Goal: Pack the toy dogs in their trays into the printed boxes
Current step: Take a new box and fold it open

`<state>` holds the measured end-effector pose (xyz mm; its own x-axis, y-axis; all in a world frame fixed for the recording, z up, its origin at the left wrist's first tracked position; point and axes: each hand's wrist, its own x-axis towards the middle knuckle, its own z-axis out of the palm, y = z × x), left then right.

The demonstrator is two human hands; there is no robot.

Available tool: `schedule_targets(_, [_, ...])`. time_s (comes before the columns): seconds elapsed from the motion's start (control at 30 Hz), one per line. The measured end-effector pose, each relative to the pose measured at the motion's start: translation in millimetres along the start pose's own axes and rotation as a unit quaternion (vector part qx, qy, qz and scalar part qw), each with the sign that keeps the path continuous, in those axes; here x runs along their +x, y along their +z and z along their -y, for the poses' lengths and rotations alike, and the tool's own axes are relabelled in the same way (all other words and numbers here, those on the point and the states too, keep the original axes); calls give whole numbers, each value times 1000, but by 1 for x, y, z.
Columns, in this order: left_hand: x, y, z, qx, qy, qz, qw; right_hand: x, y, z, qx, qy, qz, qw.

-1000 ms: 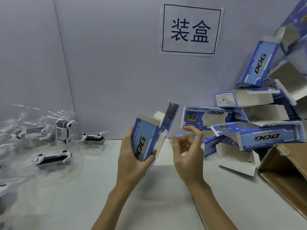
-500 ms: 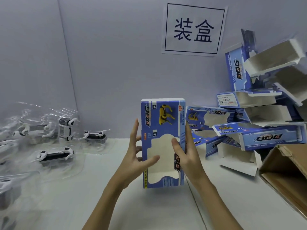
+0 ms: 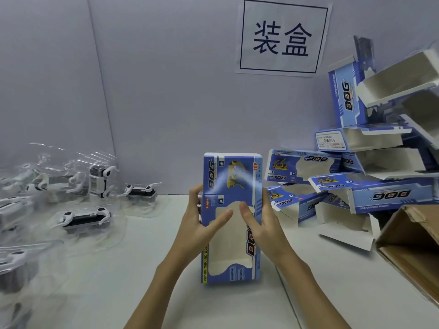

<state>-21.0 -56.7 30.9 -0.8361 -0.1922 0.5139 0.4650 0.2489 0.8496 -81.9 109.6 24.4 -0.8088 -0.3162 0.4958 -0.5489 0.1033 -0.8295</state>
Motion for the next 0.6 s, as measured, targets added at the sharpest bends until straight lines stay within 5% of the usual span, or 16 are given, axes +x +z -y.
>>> schedule_targets(0.33, [4, -16, 4, -5, -4, 39, 999, 2, -17, 8, 16, 0, 31, 999])
schedule_targets(0.6, [7, 4, 11, 3, 28, -120, 992, -13, 22, -3, -43, -50, -73, 995])
